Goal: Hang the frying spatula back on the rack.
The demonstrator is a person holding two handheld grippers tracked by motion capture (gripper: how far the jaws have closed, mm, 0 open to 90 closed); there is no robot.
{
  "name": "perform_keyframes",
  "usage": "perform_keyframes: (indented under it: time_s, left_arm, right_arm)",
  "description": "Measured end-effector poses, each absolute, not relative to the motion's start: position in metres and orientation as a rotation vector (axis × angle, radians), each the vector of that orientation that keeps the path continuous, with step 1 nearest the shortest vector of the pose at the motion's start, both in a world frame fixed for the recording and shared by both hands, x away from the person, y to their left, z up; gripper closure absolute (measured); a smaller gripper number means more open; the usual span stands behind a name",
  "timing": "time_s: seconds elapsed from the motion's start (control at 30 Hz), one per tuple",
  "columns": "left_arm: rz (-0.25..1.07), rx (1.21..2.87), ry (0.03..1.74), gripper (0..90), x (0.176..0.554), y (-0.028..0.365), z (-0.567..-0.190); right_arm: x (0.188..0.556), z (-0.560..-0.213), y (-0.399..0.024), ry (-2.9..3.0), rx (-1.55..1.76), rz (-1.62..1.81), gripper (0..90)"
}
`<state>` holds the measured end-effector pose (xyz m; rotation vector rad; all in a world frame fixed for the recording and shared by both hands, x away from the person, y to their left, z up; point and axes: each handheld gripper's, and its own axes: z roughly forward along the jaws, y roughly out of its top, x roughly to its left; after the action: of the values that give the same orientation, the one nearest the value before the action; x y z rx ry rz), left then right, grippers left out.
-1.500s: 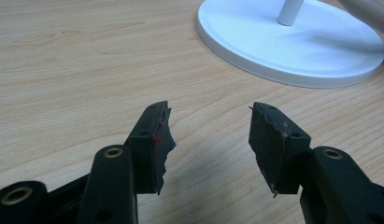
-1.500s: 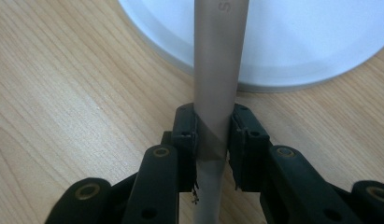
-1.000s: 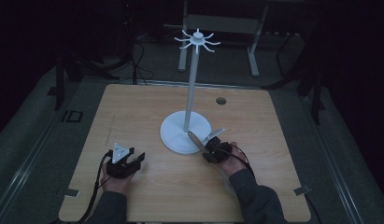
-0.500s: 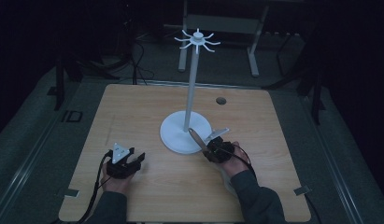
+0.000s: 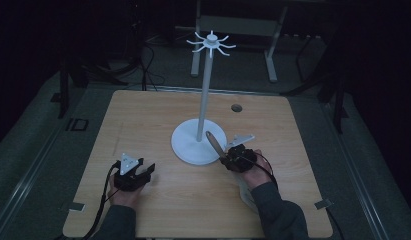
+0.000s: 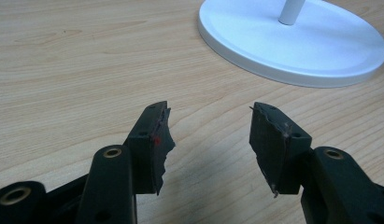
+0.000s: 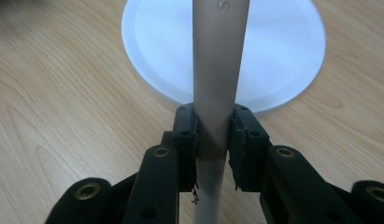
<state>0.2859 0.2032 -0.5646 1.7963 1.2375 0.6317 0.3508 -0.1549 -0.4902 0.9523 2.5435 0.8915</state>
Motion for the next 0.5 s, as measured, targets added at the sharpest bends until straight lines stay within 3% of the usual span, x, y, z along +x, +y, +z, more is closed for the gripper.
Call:
perform_keyframes:
  time_s: [0.5]
  left_arm:
    - [0.64, 1.798, 1.232, 47.8, 0.285, 0.203, -0.564]
  right_arm:
    - [0.348, -0.476, -0.163, 2.461, 0.967, 1.01, 74.0]
